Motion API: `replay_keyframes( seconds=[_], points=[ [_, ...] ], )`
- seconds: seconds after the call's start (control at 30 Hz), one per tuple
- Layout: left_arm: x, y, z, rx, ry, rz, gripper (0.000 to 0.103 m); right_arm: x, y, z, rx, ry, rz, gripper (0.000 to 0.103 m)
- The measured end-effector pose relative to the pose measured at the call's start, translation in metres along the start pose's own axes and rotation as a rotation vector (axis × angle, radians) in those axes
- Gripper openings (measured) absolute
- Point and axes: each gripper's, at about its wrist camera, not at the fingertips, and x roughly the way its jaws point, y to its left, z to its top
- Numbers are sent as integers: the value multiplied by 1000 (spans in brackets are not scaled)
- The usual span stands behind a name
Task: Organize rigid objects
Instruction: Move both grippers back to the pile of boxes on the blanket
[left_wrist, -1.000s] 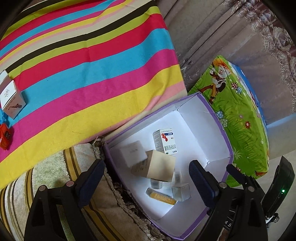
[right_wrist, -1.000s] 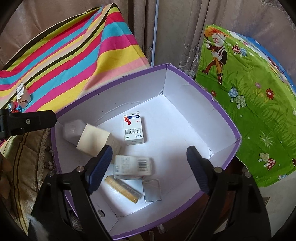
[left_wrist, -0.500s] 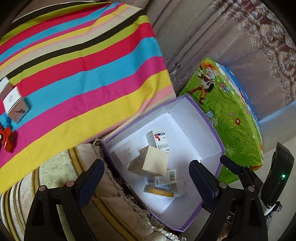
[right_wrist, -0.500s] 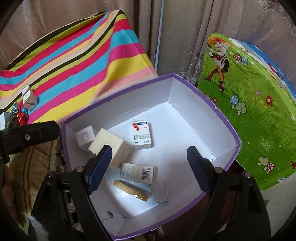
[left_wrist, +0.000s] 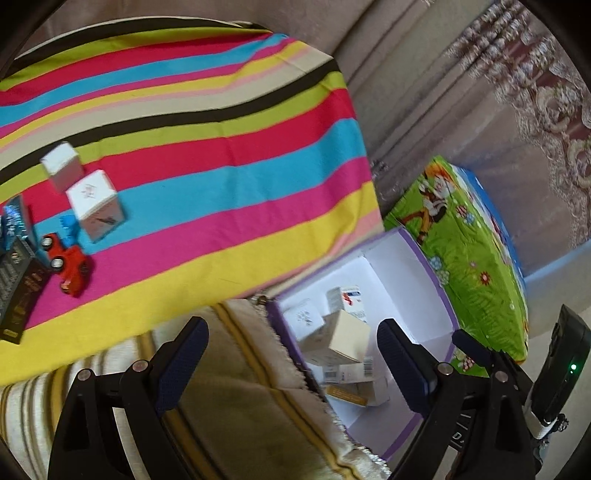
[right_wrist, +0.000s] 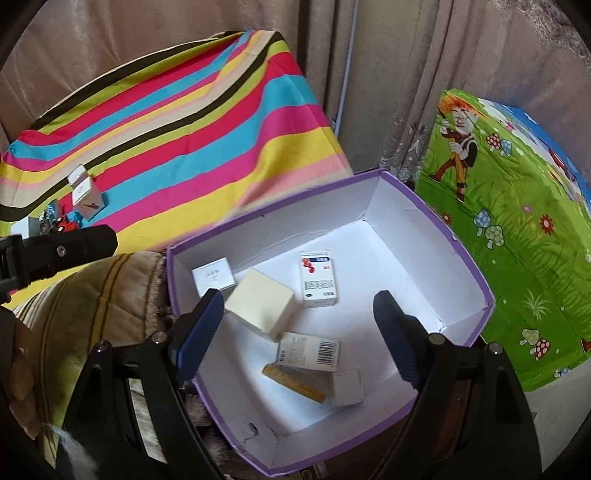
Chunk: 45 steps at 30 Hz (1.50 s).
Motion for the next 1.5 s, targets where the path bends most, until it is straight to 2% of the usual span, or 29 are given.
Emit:
replay_keyframes(
  seconds=[0.27, 0.7, 0.93, 1.23, 1.5],
  points=[
    [-18, 25, -3, -33, -32, 9, 93, -4, 29, 4, -51, -5, 39, 85],
    [-60, 85, -13, -146, -116, 20, 93, -13, 85, 9, -147, -15, 102, 85],
    [-84, 120, -24, -205, -165, 49, 93, -13, 112, 11, -204, -15, 113, 85],
    [-110, 157, -30, -245, -218, 122, 93, -9, 147, 16, -264, -4, 140, 85],
    [-119, 180, -31, -266, -220, 151, 93, 0, 178, 17, -334, 15, 155, 85]
  ],
)
